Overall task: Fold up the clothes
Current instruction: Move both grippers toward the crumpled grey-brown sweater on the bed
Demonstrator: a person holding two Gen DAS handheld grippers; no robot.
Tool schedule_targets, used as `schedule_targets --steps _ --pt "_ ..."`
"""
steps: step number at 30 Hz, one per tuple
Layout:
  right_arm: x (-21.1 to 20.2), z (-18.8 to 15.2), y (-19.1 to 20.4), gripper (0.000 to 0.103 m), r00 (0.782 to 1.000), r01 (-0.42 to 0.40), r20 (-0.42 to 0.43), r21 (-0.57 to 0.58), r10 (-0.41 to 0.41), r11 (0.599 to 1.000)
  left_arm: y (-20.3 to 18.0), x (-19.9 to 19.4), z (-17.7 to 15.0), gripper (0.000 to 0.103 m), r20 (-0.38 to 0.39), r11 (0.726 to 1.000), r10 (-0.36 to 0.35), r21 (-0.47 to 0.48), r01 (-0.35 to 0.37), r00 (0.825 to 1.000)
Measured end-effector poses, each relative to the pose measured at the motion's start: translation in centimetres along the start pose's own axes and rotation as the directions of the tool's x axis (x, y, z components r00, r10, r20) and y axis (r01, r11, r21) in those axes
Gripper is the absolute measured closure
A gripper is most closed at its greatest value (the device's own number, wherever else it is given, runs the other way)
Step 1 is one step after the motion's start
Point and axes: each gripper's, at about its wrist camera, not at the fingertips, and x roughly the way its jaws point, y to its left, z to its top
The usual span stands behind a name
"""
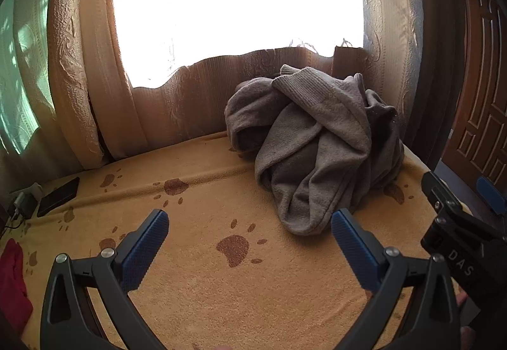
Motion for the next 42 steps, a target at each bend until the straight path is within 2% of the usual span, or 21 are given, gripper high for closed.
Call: schedule_targets --steps 2,6,12,18,23,32,37,42 --pt "-0.2 0.0 0.2 0.000 1.000 -0.014 0.012 -0.008 0.014 1.000 0.1 0.1 0.1 0.000 -0.011 1.000 -0.025 -0.011 0.025 1.000" --pt "-0.5 0.0 0.5 0.000 0.998 -0.041 0.037 -0.025 0.042 0.999 1.2 0.4 -0.4 0.000 0.006 0.999 -0.032 -0.025 0.032 0.999" --pt "-0.7 -0.6 1.0 0.000 0.995 -0.075 0.067 -0.043 0.078 0.996 1.5 0.1 -2.3 0.000 0.022 0.999 0.052 -0.009 -0.052 0.998" --pt "0.2 -1.2 1.8 0.000 0.993 -0.110 0.023 -0.052 0.112 0.993 2.5 0.2 -3.0 0.000 0.005 0.996 0.083 -0.027 -0.083 0.997" --pt "1.1 -1.7 2.6 0.000 0.997 -0.078 -0.015 -0.096 0.076 0.992 3.0 0.6 -3.2 0.000 -0.011 0.995 0.087 -0.049 -0.088 0.996" --pt "2.3 -2.2 2.9 0.000 0.993 -0.098 -0.075 -0.109 0.090 0.989 3.2 2.2 -3.6 0.000 -0.055 0.995 0.090 -0.048 -0.092 0.994" --pt "3.7 -2.9 3.3 0.000 0.988 -0.079 -0.142 -0.129 0.061 0.989 3.6 2.9 -3.8 0.000 -0.087 0.994 0.089 -0.060 -0.094 0.992" --pt "4.2 -2.8 3.6 0.000 0.986 -0.061 -0.164 -0.151 0.036 0.987 3.0 3.2 -4.1 0.000 -0.092 0.995 0.091 -0.041 -0.096 0.992"
